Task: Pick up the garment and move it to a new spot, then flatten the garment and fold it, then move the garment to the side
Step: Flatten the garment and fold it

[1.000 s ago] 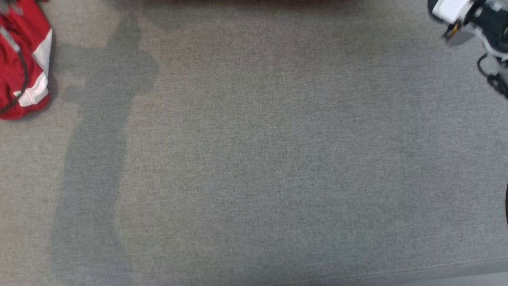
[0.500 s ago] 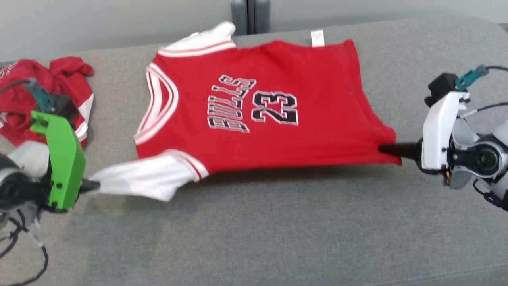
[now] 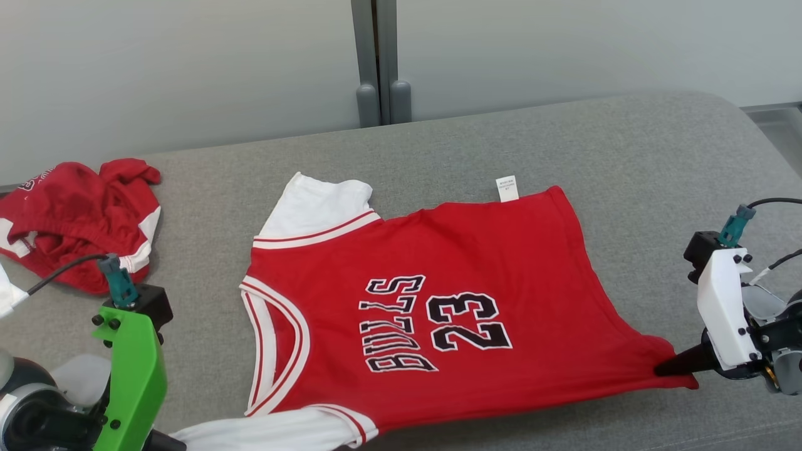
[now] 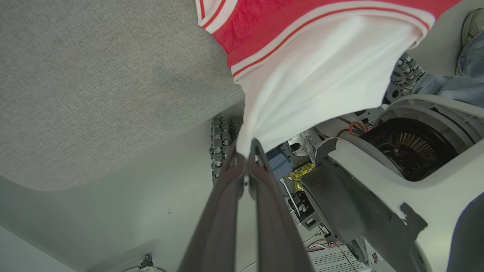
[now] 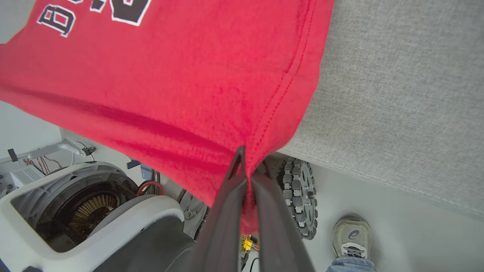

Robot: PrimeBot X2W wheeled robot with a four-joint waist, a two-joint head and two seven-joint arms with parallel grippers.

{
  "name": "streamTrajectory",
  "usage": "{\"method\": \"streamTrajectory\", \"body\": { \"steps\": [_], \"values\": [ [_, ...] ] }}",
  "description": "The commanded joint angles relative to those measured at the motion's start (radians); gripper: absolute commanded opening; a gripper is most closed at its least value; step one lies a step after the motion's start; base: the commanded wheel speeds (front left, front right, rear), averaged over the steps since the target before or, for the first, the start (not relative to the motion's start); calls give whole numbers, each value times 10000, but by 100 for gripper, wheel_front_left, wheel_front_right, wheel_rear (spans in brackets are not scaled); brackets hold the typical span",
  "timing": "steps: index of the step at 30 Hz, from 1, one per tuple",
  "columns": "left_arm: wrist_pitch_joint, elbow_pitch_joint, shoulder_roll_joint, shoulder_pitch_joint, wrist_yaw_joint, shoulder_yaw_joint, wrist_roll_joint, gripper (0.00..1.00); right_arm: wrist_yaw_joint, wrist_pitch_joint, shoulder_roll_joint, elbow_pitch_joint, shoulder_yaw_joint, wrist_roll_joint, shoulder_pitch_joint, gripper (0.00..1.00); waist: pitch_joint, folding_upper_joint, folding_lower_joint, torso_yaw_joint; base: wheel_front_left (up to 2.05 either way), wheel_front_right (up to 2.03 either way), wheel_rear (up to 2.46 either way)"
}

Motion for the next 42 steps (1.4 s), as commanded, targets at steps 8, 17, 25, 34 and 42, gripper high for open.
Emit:
{"method": "streamTrajectory", "body": {
  "steps": [8,17,25,34,42],
  "values": [
    [69,1124,-567,-873,99,300,337,0,-19,276,679,662,-48,-35,-690,0,848,0,1,-346,0,0,0],
    [-23,3227,-1823,-2000,-389,-152,1533,0,-19,186,2095,2508,-205,-142,-1748,0,1577,0,1,-592,0,0,0],
    [-1044,4699,-2946,-2243,-1172,-94,1841,45,-16,-321,3113,3945,-360,-213,-2181,83,1810,0,1,-652,0,0,0],
    [-2546,5667,-3440,-2057,-1822,225,2034,100,-16,-2217,3429,4092,-1142,60,-1772,100,1567,0,1,-588,0,0,0],
    [-7614,5436,-3614,-1369,-2289,1320,3639,100,-11,-6894,2921,2250,-2446,-561,-399,100,1043,0,1,-438,0,0,0]
  ]
}}
